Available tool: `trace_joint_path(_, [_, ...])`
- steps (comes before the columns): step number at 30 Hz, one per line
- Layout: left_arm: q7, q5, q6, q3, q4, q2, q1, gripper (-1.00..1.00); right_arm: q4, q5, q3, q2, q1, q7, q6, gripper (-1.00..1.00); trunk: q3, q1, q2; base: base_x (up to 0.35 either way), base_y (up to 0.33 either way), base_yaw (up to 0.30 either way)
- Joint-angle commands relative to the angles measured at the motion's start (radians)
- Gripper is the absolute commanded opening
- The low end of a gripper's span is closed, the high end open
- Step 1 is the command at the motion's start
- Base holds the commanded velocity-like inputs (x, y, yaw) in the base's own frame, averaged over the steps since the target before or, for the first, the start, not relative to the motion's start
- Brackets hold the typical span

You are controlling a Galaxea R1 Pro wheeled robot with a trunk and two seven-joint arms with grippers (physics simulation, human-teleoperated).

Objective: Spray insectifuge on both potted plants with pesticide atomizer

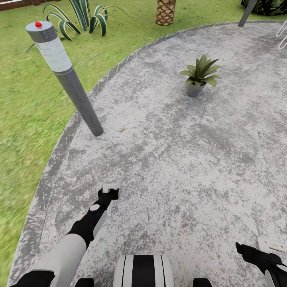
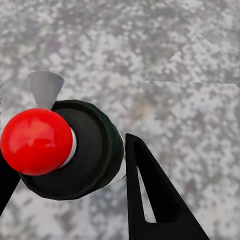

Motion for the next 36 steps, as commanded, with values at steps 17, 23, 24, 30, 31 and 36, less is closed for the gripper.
trace_joint_path(17, [0.002,-0.001,-0.003,-0.003,0.000,0.000,0.000,-1.00,-0.001,-0.001,0.000,0.000,0.000,0.001,0.005,1.00,0.000,0.000,0.000,0.000,0.000,0.000])
trace_joint_path(23, [0.002,-0.001,-0.004,-0.003,0.000,0.000,0.000,-1.00,-0.001,-0.001,-0.001,0.000,0.000,0.001,0.005,1.00,0.000,0.000,0.000,0.000,0.000,0.000])
trace_joint_path(24, [0.002,-0.001,-0.003,-0.003,0.000,0.000,0.000,-1.00,-0.001,-0.001,0.000,0.000,0.000,0.001,0.005,1.00,0.000,0.000,0.000,0.000,0.000,0.000])
trace_joint_path(30, [0.002,-0.001,-0.004,-0.003,0.000,0.000,0.000,-1.00,-0.001,-0.001,0.000,0.000,0.000,0.001,0.005,1.00,0.000,0.000,0.000,0.000,0.000,0.000])
trace_joint_path(31, [0.002,-0.001,-0.004,-0.003,0.000,0.000,0.000,-1.00,-0.001,-0.001,-0.001,0.000,0.000,0.001,0.005,1.00,0.000,0.000,0.000,0.000,0.000,0.000])
trace_joint_path(36, [0.002,-0.001,-0.003,-0.003,0.000,0.000,0.000,-1.00,-0.001,-0.001,0.000,0.000,0.000,0.001,0.005,1.00,0.000,0.000,0.000,0.000,0.000,0.000])
